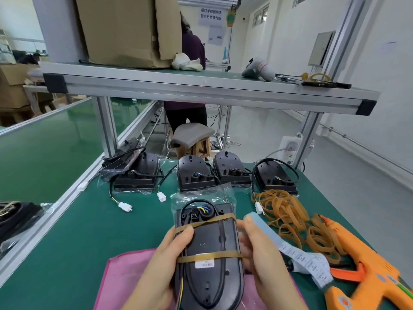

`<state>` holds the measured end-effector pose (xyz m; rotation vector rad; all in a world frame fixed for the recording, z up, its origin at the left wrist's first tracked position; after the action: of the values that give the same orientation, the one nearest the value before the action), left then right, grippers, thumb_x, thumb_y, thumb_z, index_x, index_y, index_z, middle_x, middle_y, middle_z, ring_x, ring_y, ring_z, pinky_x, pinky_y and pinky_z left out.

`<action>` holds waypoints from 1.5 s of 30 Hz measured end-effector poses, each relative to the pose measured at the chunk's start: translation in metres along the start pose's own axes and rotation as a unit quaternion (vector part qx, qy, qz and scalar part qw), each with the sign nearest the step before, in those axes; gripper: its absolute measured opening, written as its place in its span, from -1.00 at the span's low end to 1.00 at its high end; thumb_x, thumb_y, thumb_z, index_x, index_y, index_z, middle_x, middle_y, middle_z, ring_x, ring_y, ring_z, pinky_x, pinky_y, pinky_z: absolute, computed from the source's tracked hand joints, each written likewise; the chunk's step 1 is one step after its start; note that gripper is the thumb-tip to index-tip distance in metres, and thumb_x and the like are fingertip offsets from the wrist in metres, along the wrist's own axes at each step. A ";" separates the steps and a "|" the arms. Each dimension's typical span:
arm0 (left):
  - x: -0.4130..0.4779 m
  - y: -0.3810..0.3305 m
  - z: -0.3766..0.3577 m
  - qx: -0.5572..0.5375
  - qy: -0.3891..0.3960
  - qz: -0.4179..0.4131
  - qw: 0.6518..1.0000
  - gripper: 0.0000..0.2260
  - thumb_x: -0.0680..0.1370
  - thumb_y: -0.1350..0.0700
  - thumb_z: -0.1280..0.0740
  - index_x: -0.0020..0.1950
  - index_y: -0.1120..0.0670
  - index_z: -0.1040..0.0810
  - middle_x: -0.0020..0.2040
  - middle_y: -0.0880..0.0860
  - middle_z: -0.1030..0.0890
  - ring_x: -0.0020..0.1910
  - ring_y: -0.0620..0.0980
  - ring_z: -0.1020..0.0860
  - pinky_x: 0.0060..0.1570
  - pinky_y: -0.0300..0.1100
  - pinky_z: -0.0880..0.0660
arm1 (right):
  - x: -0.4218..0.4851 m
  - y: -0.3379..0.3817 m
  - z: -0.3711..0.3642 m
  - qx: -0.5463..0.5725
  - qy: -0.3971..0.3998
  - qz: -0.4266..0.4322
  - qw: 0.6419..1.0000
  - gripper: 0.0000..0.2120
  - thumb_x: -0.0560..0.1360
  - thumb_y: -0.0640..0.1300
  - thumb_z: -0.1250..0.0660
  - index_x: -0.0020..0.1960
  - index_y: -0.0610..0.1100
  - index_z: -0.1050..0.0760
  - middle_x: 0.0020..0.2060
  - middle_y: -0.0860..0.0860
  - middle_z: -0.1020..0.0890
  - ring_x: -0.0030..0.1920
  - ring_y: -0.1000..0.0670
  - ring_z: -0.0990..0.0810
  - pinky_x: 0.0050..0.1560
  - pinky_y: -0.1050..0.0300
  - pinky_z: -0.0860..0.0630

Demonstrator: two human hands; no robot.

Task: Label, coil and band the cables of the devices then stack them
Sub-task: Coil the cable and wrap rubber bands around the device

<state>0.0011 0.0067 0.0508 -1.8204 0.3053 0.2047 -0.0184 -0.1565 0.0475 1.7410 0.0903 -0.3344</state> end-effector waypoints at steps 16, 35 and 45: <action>0.015 0.024 0.029 0.075 -0.016 0.037 0.996 -0.71 0.64 0.37 -0.12 0.32 0.49 -0.36 0.14 0.39 -0.57 -0.15 0.20 -0.53 -0.30 -0.30 -0.46 | -0.020 0.045 0.014 -0.482 0.002 0.353 0.802 -0.74 0.48 -0.14 -0.37 -0.19 0.21 -0.41 -0.23 0.21 -0.51 -0.11 0.17 -0.49 -0.12 0.35 -0.42; -0.011 0.022 0.014 -0.100 0.053 0.082 0.990 -0.65 0.49 0.05 -0.38 0.21 0.20 -0.56 0.03 0.25 -0.68 -0.02 0.22 -0.68 -0.15 0.04 -0.64 | 0.002 -0.010 0.015 -0.215 -0.018 0.064 0.974 -0.92 0.48 -0.02 -0.37 -0.13 -0.02 -0.52 -0.30 0.15 -0.59 -0.32 0.17 -0.54 -0.33 0.26 -0.48; -0.012 0.030 0.017 -0.151 0.205 0.113 0.961 -0.57 0.64 0.16 -0.18 0.45 0.36 -0.30 0.16 0.36 -0.60 0.10 0.27 -0.63 -0.04 0.02 -0.62 | 0.011 -0.027 0.011 -0.119 -0.099 0.084 0.984 -0.83 0.45 -0.19 -0.43 0.01 -0.05 -0.50 -0.04 0.02 -0.62 -0.01 0.08 -0.59 -0.05 0.24 -0.51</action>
<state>-0.0196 0.0169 0.0218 -2.1250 0.8125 0.0288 -0.0166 -0.1631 0.0172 1.4602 -0.1555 -0.3561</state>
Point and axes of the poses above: each hand's wrist, its own x-axis towards the middle knuckle, its own z-axis out of the back of the hand, y = z × x, the point moved 3 cm from there along x, towards the middle knuckle
